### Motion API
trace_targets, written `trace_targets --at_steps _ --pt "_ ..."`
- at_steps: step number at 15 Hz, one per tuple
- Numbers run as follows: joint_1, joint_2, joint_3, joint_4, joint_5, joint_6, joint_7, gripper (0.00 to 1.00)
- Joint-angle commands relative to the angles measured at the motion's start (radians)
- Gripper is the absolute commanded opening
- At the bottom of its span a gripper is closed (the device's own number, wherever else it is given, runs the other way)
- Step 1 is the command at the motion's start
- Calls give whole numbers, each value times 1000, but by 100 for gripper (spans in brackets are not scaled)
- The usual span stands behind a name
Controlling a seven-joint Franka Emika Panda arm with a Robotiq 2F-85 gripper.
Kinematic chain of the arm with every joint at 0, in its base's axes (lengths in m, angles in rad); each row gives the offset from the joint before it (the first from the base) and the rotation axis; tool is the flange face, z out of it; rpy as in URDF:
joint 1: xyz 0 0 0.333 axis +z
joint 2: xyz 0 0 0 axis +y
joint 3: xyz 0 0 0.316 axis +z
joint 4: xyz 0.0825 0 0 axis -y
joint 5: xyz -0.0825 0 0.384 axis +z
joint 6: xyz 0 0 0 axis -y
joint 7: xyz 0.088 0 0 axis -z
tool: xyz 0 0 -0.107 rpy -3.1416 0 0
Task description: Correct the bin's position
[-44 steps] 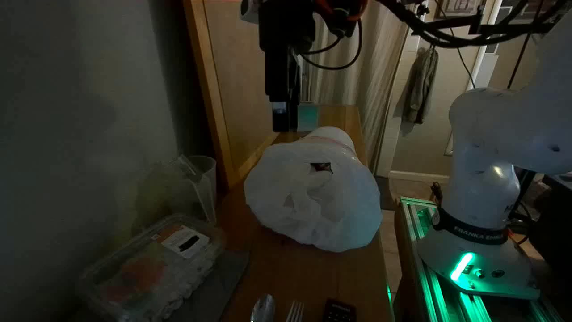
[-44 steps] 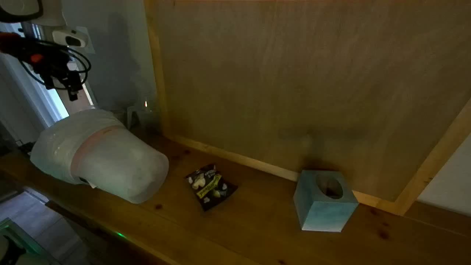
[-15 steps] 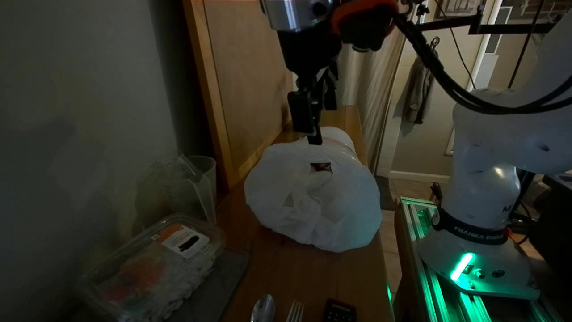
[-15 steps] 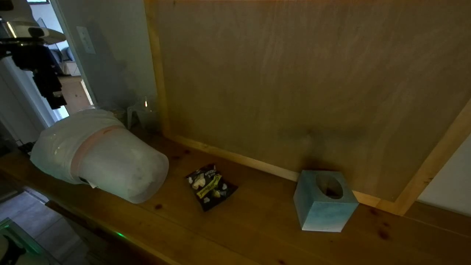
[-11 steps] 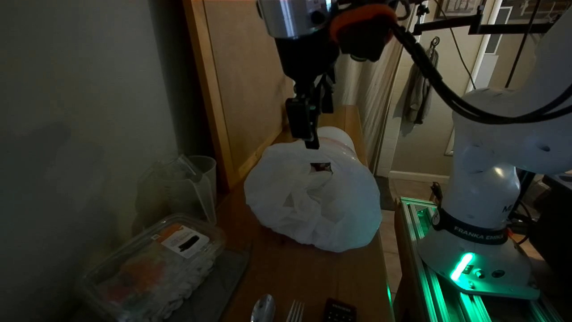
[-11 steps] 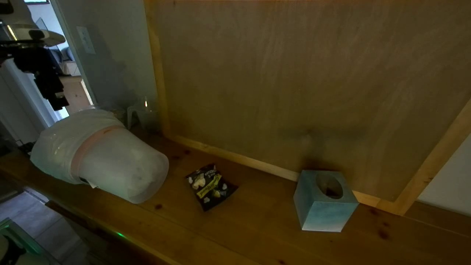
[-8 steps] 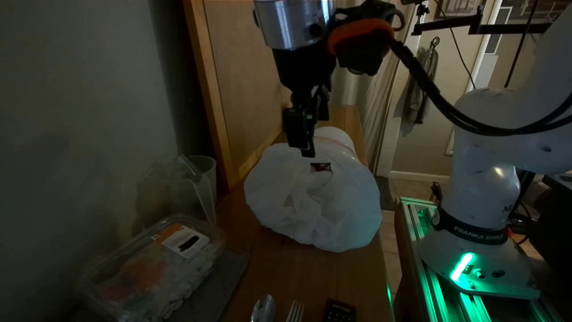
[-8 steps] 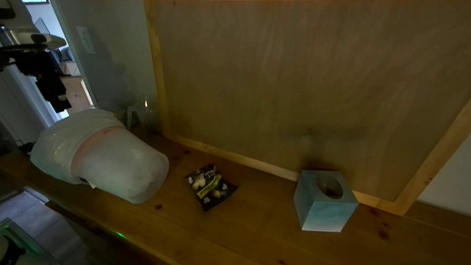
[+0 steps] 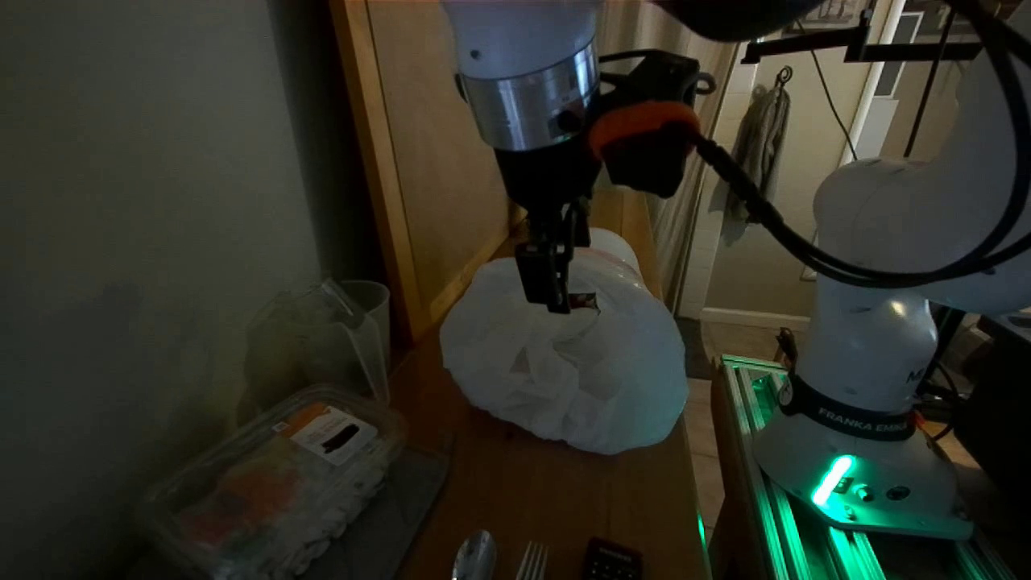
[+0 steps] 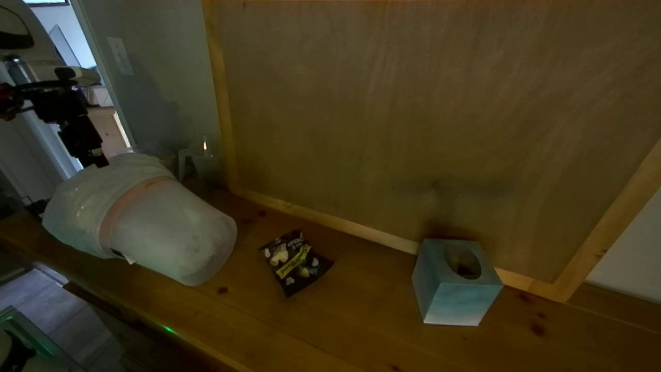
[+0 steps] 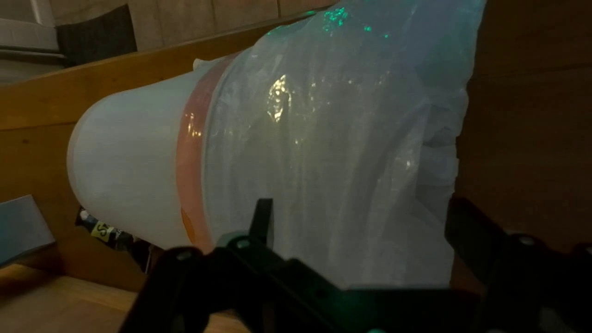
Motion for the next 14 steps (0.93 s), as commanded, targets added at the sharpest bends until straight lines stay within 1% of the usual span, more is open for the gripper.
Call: trace_targets --at_steps 1,2,3,5,6,7,8,10,11,13,14 --pt "14 25 -3 -14 -47 17 36 69" --pt "15 28 -4 -15 -52 16 37 63" --pt "16 30 -4 -17 -55 15 37 54" --pt "19 35 -6 -19 -55 14 37 39" --pt "20 37 -6 -18 -58 13 36 64" --pt "21 38 -7 -17 -61 12 35 50" --pt "23 37 -8 -17 -60 11 32 28" --pt "22 32 -18 -17 -51 10 23 23" --pt "22 28 -22 -16 -47 10 18 17" --pt "21 17 -36 -13 -35 8 7 13" --pt "19 12 -41 -12 -35 6 4 9"
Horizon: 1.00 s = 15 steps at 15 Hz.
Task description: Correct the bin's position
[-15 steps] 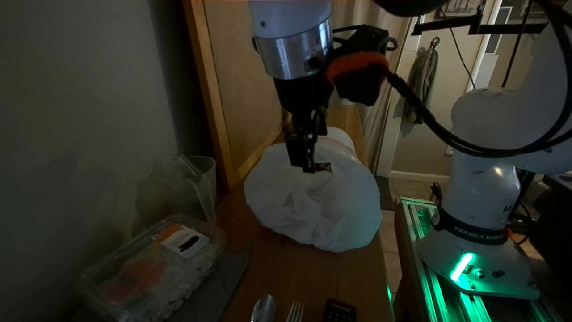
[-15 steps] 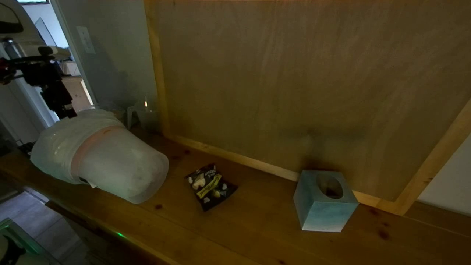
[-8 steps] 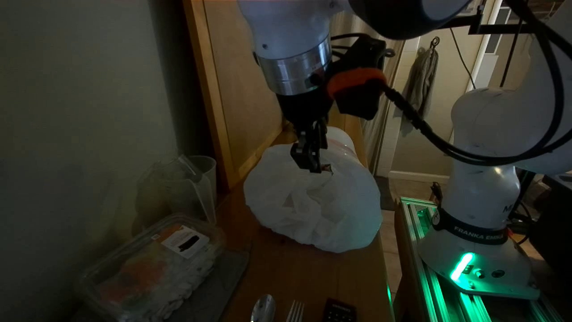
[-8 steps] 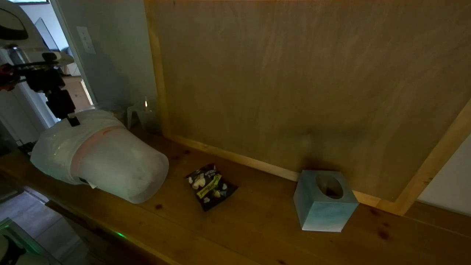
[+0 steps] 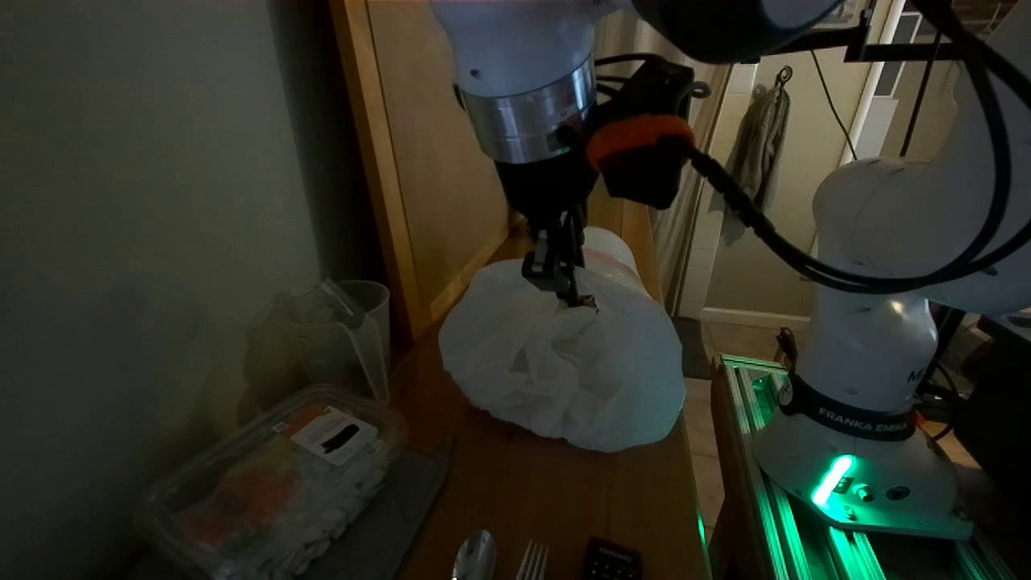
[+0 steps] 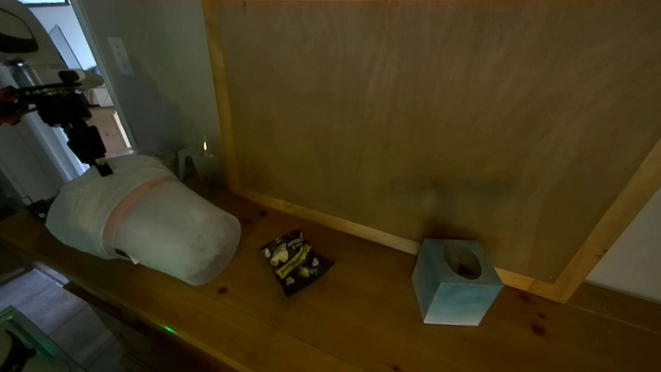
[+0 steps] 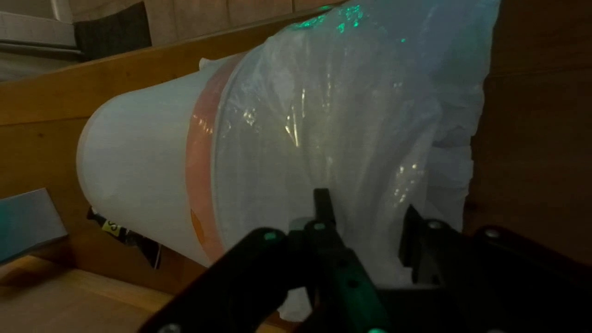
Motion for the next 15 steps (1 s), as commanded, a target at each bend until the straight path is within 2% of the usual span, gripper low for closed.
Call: trace_targets --at_steps 1,3,8,14,15 --pt "9 -12 -41 -6 5 3 -10 3" --pt "6 -30 -60 -5 14 1 -24 0" --pt "-1 -47 -103 -6 22 7 -49 0" --pt "3 -52 -123 -7 49 15 -83 0" --pt "3 -48 -122 -7 49 16 -89 26"
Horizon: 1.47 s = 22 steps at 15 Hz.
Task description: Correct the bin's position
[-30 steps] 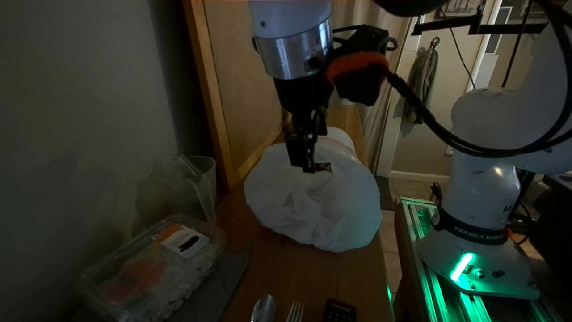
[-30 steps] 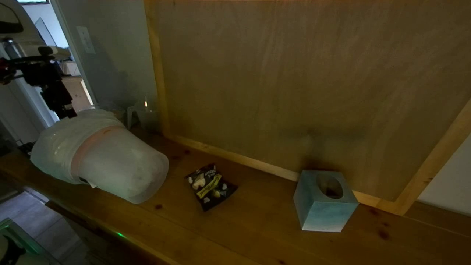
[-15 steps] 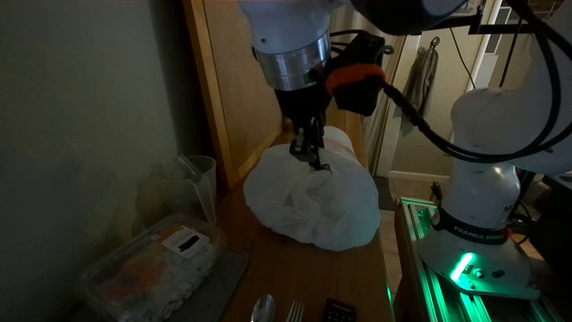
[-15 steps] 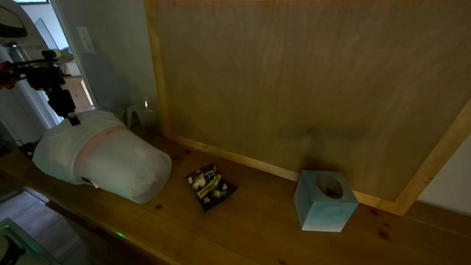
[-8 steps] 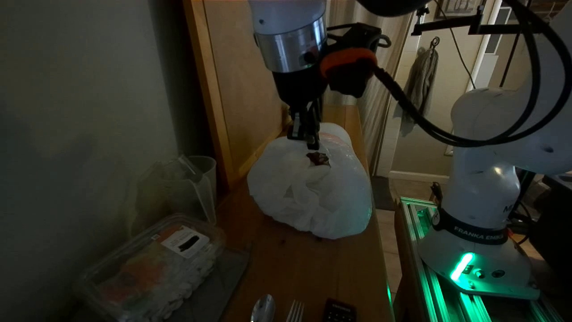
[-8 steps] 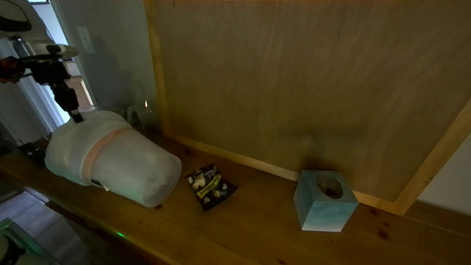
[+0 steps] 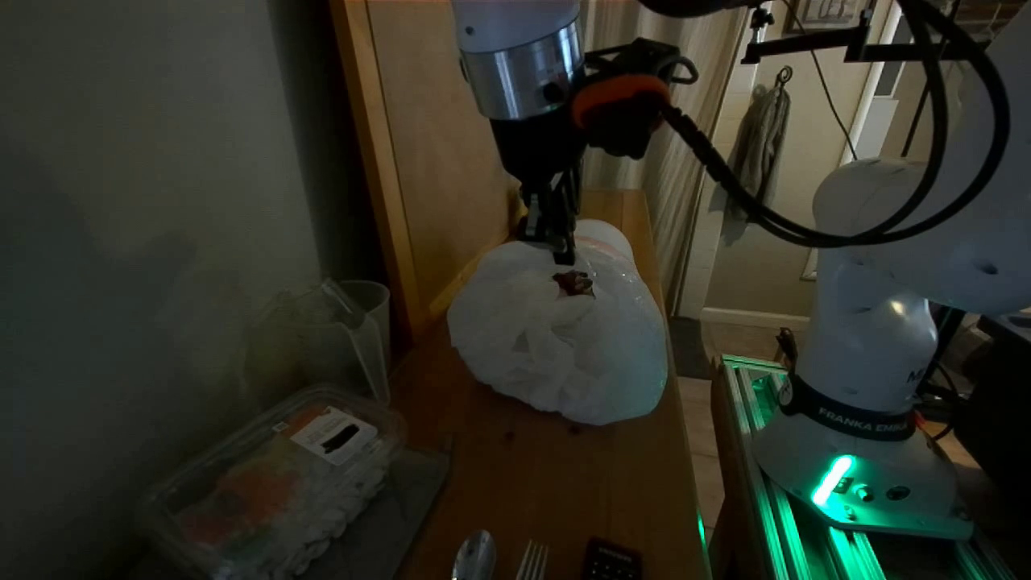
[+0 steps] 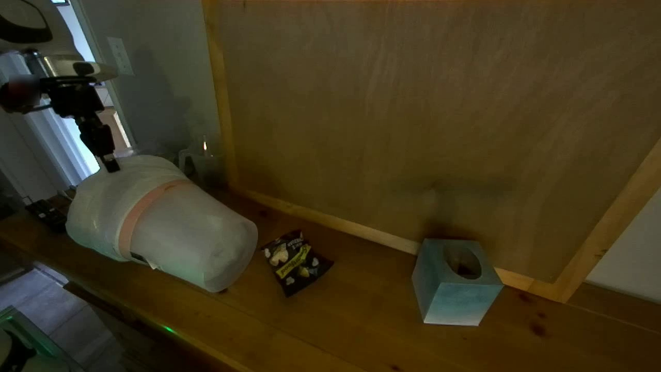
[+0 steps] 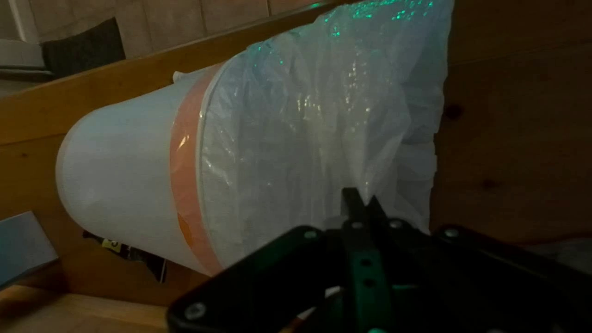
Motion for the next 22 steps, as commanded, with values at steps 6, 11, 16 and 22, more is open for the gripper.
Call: trace_targets --at_steps 6,11,16,22 --pt "5 6 41 -14 -48 4 7 61" --pt "11 32 126 -22 -197 -20 56 96" --pt "29 62 145 -42 -246 -15 75 100" --pt "28 107 134 -62 -265 -17 75 100"
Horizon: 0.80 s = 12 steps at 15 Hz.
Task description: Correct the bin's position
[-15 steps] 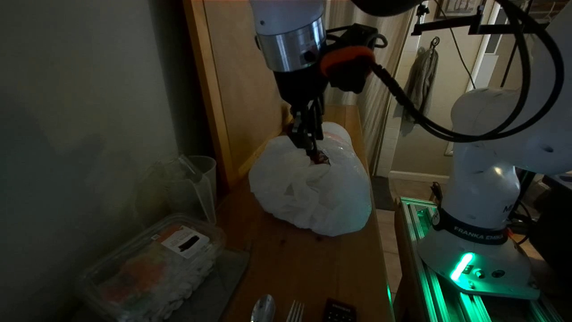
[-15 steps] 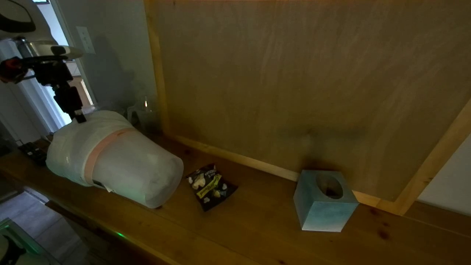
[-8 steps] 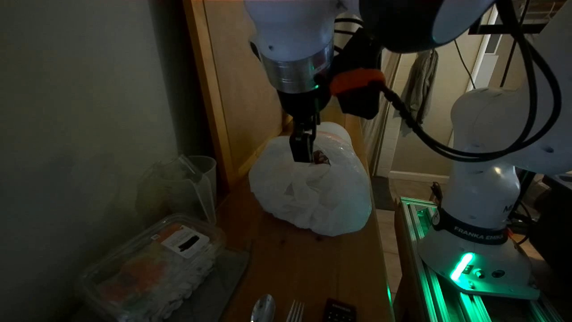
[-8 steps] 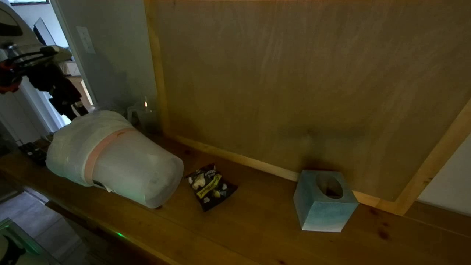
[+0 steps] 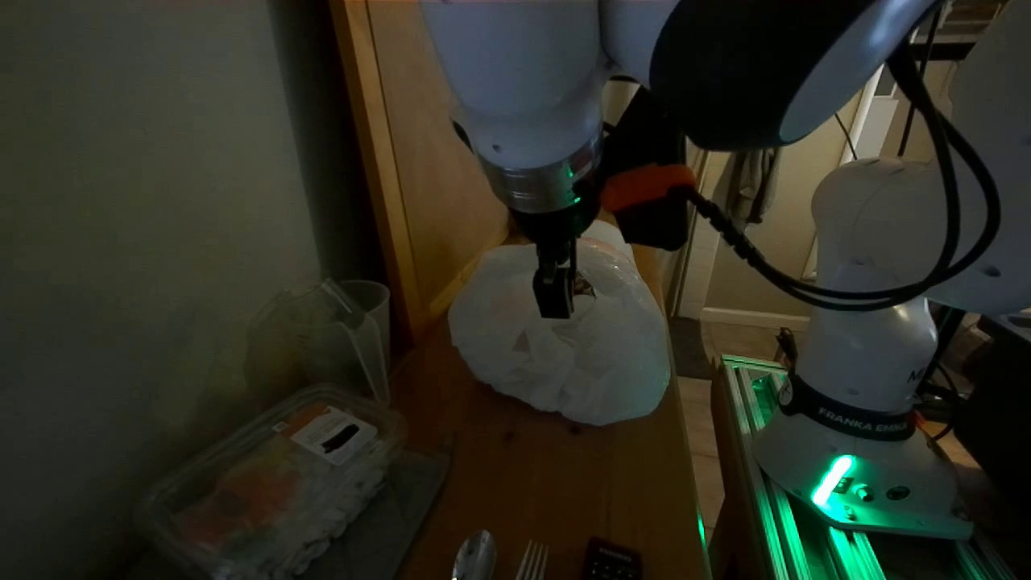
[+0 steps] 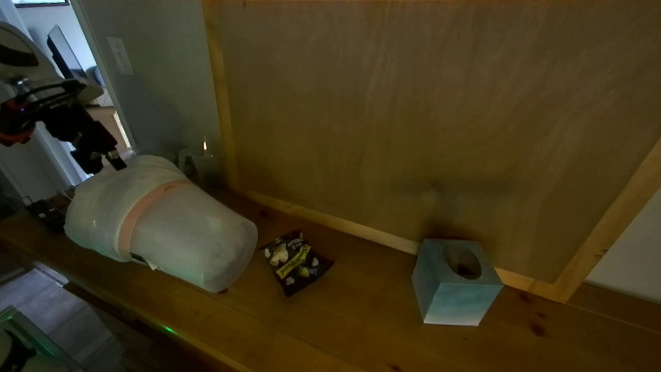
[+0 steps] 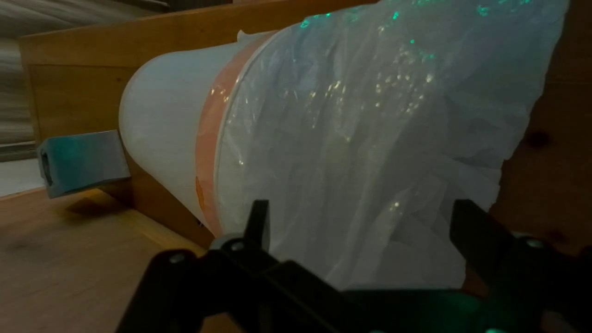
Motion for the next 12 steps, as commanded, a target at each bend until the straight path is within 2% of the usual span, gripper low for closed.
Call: trace_targets --at_steps 1,2,3,8,12 --pt "11 44 -14 -5 -54 -13 30 100" --pt "11 51 -16 -6 -64 -14 31 91" --pt "12 57 -18 -7 -72 -15 30 74" --pt "16 57 -33 1 -93 -24 21 38" --pt "11 1 -91 14 -36 -12 -18 12"
